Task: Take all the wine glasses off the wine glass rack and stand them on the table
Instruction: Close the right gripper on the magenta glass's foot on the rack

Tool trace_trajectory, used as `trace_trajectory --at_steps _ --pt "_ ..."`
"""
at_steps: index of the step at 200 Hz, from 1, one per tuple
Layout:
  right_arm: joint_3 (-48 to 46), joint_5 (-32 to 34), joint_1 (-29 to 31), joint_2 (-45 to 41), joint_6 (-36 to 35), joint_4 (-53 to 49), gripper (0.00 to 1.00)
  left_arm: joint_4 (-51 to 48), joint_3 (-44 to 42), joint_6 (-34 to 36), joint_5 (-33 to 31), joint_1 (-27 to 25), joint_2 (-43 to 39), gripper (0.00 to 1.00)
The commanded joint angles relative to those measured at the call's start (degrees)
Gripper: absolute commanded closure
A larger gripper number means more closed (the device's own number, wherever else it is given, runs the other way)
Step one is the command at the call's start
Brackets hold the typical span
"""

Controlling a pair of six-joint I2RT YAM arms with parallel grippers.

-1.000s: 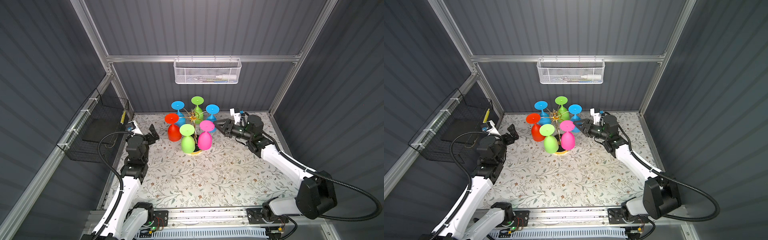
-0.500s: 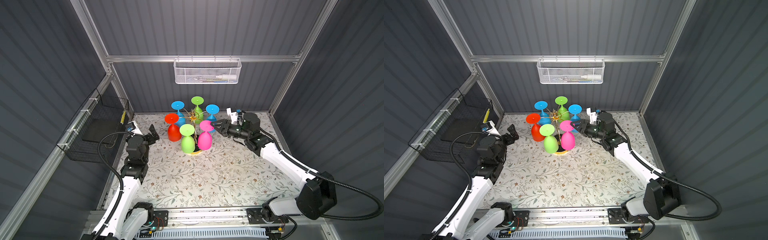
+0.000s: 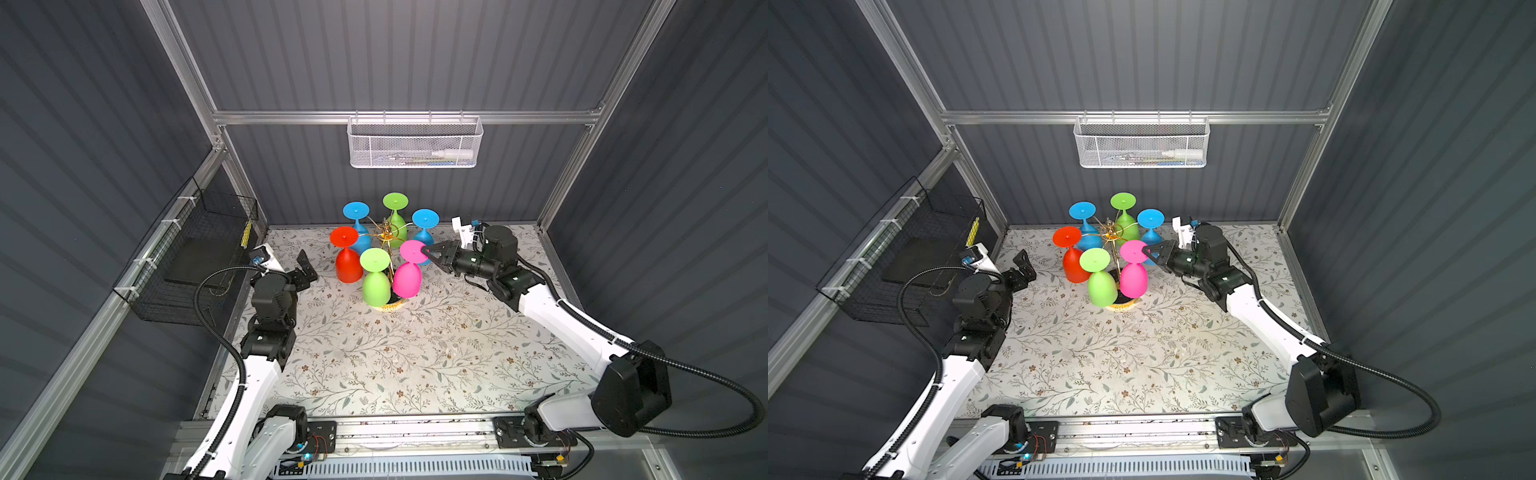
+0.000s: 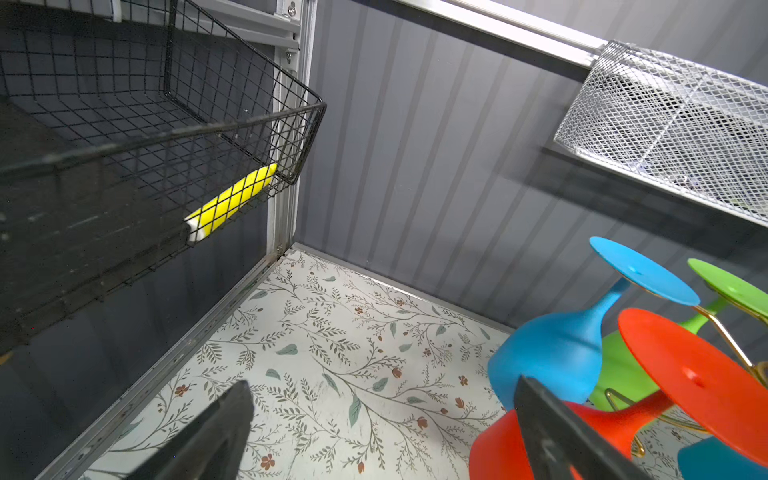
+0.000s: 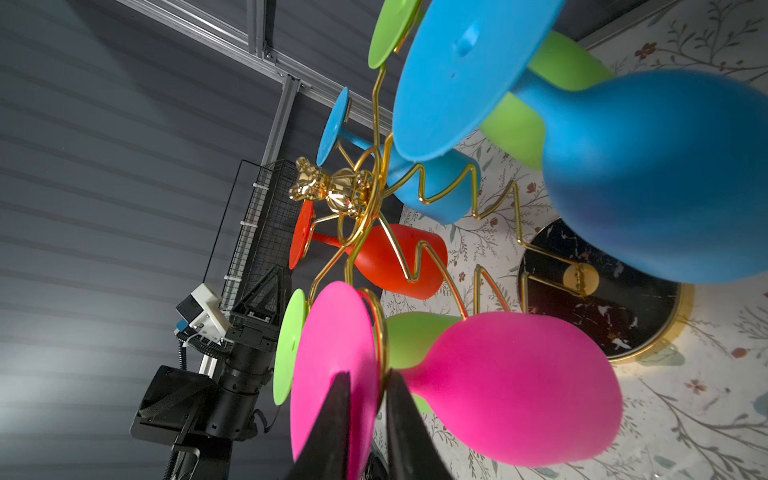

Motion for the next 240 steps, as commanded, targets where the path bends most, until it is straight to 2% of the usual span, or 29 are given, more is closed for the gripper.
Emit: trace_trajectory --at_steps 1,44,128,173,189,240 --pt "0.73 0.51 0.26 -0.83 0.59 -0.67 0.83 -0.65 -0.88 -0.06 -0.80 -0.14 -1.00 0.00" --pt "0.44 0.96 0.23 -2.10 1.27 -0.81 0.87 -0.64 -1.53 0.00 -1.07 -0.14 -1.46 0.00" --pt "0.00 1.92 0.10 -4.56 2.00 -1.39 0.87 -0.72 -1.86 -0.21 -1.15 -0.14 -1.92 0.00" --pt "0.26 1.97 -0.03 -5.62 2.22 -1.27 0.95 -0.73 -1.89 -0.37 -1.08 -0.14 -2.02 0.00" --pt "0.13 1.44 0.01 -5.49 3.21 -0.05 1.00 -0.71 -1.88 -0.62 -1.00 -0.14 -1.94 0.00" --pt "0.61 0.10 -0.06 -4.11 6.66 4.29 1.00 -0.73 -1.92 -0.98 -0.75 -0.14 -2.05 0.00"
